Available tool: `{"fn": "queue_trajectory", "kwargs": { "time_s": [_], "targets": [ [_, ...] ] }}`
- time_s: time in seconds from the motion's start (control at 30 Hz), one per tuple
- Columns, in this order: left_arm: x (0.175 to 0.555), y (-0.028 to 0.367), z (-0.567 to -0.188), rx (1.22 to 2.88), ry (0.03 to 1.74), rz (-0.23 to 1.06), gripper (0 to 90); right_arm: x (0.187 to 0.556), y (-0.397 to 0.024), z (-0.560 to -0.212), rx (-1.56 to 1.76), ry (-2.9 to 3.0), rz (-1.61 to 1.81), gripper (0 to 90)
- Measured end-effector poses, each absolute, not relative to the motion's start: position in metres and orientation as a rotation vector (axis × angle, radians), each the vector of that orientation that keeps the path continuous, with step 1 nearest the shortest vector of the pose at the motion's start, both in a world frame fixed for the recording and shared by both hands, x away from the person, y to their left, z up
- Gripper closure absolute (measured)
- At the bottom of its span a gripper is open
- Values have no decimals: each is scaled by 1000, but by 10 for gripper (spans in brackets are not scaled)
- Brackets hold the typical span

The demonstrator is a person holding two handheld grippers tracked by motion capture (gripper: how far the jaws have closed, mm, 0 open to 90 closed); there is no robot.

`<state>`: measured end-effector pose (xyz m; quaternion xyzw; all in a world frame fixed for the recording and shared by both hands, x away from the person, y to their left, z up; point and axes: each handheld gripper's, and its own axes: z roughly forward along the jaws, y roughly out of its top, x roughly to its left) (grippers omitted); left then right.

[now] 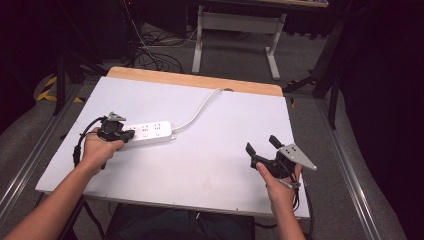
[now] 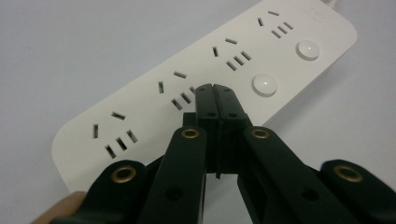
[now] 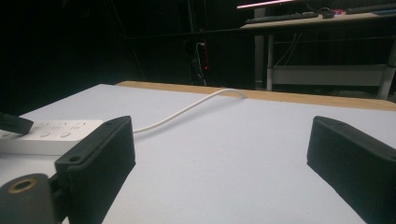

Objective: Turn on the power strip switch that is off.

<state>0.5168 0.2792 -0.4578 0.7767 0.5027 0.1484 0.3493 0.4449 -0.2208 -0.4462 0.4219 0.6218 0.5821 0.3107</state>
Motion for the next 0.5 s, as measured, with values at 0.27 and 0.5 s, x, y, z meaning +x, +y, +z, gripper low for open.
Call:
{"fn": "queue_trajectory", "kwargs": {
  "time_s": [0.27,0.5],
  "targets": [
    [513,277,-456,2036,1302,406,900,443,-222,-445,1119,1629,1546,84],
    [518,290,-454,1958,1312,332,900,445,-220,-446,1115,1638,1554,84]
  ]
}}
